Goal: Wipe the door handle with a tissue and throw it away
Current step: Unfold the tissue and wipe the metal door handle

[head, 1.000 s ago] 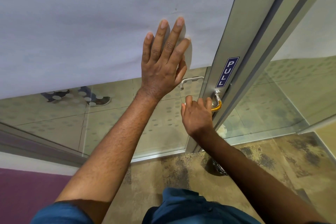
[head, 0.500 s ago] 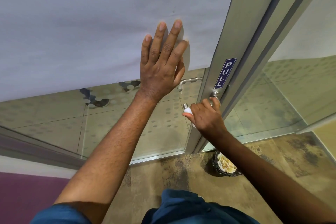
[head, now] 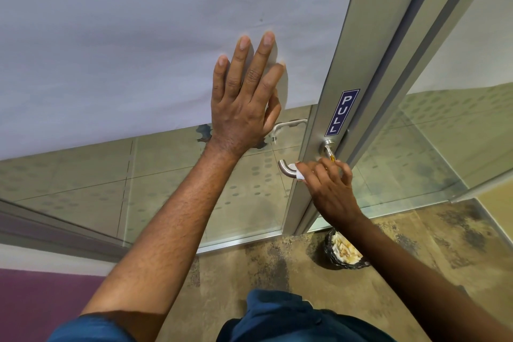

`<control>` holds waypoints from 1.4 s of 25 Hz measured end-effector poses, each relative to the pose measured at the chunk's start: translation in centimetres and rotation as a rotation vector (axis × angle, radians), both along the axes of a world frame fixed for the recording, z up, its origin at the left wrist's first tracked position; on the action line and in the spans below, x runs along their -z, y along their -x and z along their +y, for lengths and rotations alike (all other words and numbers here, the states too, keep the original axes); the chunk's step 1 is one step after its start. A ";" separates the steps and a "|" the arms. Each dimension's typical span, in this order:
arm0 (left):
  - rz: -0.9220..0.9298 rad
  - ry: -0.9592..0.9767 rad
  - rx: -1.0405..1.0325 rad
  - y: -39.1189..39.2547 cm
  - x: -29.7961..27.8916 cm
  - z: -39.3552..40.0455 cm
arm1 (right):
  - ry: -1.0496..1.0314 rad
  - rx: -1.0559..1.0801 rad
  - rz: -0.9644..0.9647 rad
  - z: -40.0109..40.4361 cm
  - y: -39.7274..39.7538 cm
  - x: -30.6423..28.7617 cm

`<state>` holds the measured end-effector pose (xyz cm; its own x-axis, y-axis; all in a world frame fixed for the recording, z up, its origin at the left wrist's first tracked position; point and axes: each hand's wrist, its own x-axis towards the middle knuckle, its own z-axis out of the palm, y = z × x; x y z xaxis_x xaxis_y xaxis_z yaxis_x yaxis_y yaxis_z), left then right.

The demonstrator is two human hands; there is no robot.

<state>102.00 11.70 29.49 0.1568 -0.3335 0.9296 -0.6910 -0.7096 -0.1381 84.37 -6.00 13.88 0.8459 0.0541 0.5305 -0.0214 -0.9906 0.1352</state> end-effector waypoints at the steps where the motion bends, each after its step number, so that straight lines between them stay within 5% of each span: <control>1: 0.003 0.000 -0.003 0.0 0.0 0.0 | 0.006 -0.005 -0.001 -0.3 -0.1 -0.4; 8: -0.011 0.005 -0.007 0.0 0.2 -0.1 | -0.085 -0.021 -0.164 3.4 -3.4 -2.0; 16: -0.029 -0.001 -0.014 0.0 0.0 -0.1 | -0.133 0.053 0.011 2.5 -0.1 -0.3; 21: -0.026 -0.007 -0.012 0.0 0.1 -0.1 | -0.178 0.098 -0.040 0.4 1.4 -0.5; 23: -0.019 -0.010 -0.011 0.0 0.0 -0.1 | -0.367 0.123 -0.014 1.0 1.5 -0.7; 30: -0.003 -0.010 -0.001 0.1 0.0 0.0 | -1.709 0.343 -0.181 3.5 0.8 -2.4; 35: 0.000 -0.011 -0.003 0.0 -0.1 0.0 | -2.296 0.499 -0.148 3.1 -0.4 -4.3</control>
<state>101.97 11.67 29.58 0.1578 -0.3431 0.9259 -0.6886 -0.7103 -0.1459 84.74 -2.93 18.14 0.5671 -0.6079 -0.5558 -0.1184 0.6077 -0.7853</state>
